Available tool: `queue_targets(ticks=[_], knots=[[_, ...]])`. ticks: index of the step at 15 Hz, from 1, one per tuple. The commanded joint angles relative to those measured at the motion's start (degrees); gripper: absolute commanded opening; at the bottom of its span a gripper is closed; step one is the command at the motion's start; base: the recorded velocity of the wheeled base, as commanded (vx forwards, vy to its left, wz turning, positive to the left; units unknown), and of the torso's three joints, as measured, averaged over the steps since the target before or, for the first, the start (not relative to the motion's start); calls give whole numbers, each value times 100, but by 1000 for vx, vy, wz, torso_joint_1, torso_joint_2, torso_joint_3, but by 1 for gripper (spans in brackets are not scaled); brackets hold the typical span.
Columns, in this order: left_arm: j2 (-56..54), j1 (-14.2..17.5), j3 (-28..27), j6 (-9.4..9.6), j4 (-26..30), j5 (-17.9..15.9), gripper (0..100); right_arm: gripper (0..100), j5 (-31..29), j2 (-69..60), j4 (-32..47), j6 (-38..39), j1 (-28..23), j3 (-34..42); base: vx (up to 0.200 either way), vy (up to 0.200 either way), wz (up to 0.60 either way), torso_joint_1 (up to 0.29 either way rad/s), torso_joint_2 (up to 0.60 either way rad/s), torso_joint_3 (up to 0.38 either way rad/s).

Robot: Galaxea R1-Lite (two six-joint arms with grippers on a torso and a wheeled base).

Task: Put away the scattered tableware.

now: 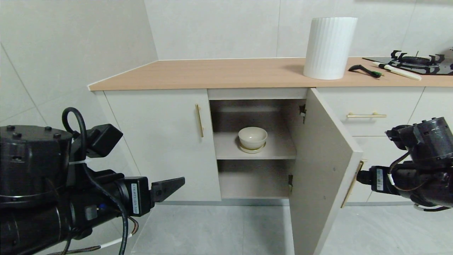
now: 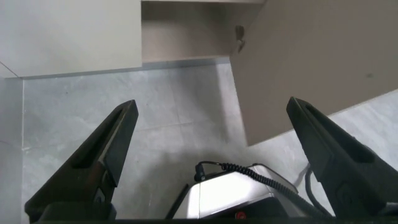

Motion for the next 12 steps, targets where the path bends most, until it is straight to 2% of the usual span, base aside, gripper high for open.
queue_targets(ticks=[1, 4, 8, 12], knots=[[-47, -1, -5, -3, -3, 2, 100, 100, 59, 388, -152, -14, 336, -80, 0, 0, 0, 0, 0, 0], [-47, -1, -14, -3, -12, 2, 100, 100, 454, 933, -152, -49, 688, -678, 0, 0, 0, 0, 0, 0], [-38, -1, -14, 6, -12, 11, 100, 100, 938, 1689, -178, -199, 767, -1566, 0, 0, 0, 0, 0, 0], [-47, 8, -14, 15, -12, 11, 100, 100, 1122, 2049, -187, -287, 811, -1970, 0, 0, 0, 0, 0, 0]])
